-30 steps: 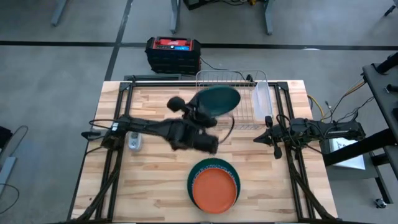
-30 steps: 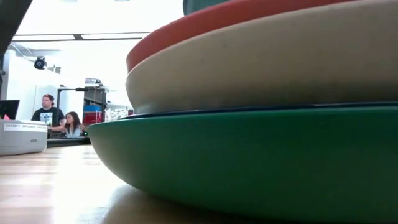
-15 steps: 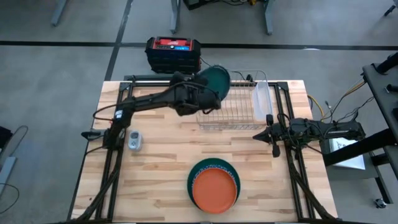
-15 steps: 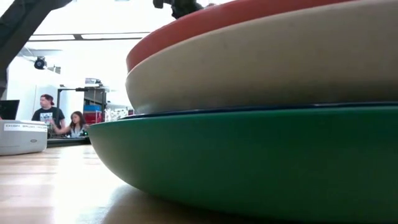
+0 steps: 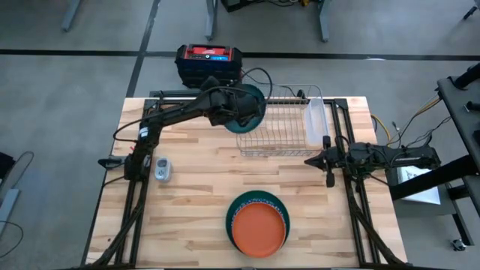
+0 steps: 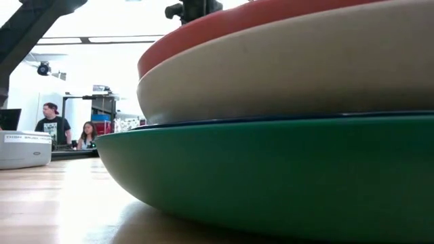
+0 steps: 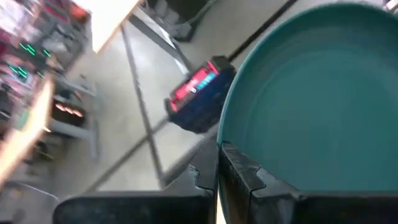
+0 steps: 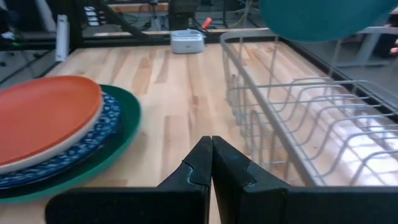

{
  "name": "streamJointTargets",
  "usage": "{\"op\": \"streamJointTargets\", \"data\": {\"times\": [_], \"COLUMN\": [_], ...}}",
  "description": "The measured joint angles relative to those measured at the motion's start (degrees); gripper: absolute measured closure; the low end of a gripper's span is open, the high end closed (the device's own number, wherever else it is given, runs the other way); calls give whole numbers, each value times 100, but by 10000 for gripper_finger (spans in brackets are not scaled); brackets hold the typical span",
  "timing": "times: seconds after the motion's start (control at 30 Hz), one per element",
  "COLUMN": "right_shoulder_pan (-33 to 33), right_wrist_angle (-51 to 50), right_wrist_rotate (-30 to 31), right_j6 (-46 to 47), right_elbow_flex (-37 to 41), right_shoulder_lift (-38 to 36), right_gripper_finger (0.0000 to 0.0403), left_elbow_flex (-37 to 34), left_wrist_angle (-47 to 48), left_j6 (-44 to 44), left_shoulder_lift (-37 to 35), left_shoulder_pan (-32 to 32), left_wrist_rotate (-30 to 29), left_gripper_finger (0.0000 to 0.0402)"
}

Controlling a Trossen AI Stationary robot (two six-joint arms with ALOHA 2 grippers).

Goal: Sort dishes
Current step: Put the blue plate in the dish rack

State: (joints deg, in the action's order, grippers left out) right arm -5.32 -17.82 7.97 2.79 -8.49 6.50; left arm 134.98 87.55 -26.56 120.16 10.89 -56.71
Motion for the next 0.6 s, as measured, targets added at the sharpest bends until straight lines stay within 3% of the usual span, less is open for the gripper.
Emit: {"op": "streamJointTargets", "data": {"times": [0.33,0.5,0.6], "right_shoulder_pan": [2,2,2], "right_wrist_angle": [153,756,969], "right_wrist_rotate": [728,765,807], "right_j6": [-143,-150,-333], "right_elbow_flex": [2,-8,-127], "right_shoulder_lift": [0,-2,-2], "right_gripper_finger": [403,403,403], "left_elbow_flex": [0,0,0], "left_wrist_angle": [-742,-1666,-1930], "left_j6": [2182,2883,3168], "left_shoulder_lift": [-9,-73,-192], "left_shoulder_pan": [-81,-80,-113], "left_wrist_rotate": [-1294,-1264,-777], "left_gripper_finger": [401,401,401]}}
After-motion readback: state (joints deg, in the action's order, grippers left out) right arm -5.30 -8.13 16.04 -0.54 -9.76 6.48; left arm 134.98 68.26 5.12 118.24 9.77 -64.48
